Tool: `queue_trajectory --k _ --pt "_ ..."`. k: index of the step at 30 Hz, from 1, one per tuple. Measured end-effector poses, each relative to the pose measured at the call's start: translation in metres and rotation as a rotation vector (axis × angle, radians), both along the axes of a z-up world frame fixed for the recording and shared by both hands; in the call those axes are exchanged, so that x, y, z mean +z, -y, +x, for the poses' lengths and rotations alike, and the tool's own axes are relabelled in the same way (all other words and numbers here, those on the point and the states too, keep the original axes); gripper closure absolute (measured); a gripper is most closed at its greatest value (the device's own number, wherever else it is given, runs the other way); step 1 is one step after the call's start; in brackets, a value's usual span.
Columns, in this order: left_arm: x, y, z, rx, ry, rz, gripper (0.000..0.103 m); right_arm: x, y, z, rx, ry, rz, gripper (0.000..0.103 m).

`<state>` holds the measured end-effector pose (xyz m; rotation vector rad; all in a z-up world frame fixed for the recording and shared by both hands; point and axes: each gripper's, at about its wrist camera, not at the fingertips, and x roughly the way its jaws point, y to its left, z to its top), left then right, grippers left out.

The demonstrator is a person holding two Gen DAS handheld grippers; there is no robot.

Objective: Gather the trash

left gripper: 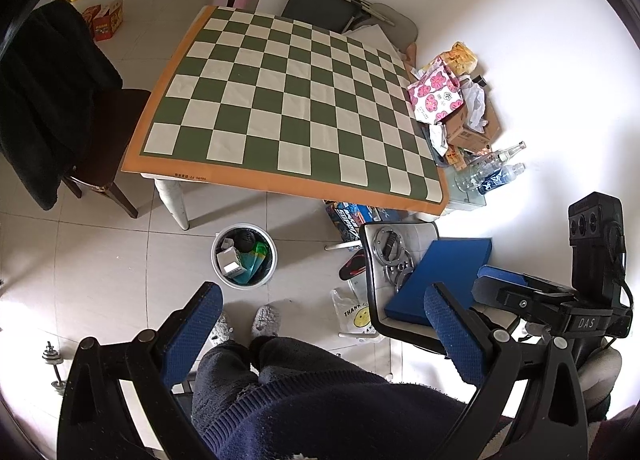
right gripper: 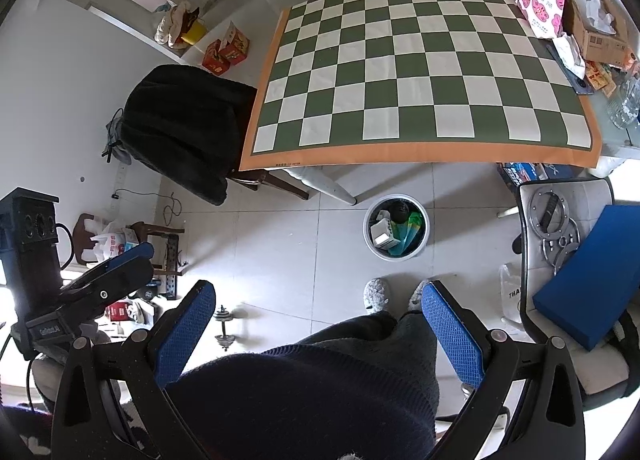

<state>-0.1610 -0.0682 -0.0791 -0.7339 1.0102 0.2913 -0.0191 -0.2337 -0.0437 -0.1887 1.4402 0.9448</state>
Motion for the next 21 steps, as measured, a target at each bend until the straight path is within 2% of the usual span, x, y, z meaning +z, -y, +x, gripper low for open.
queue_trajectory --k 21 --pt "-0.0002 0.0004 -0.0013 -0.002 0.002 -0.001 0.0 -0.0006 0.0014 -0.0015 0.001 0.001 0.0 0.0"
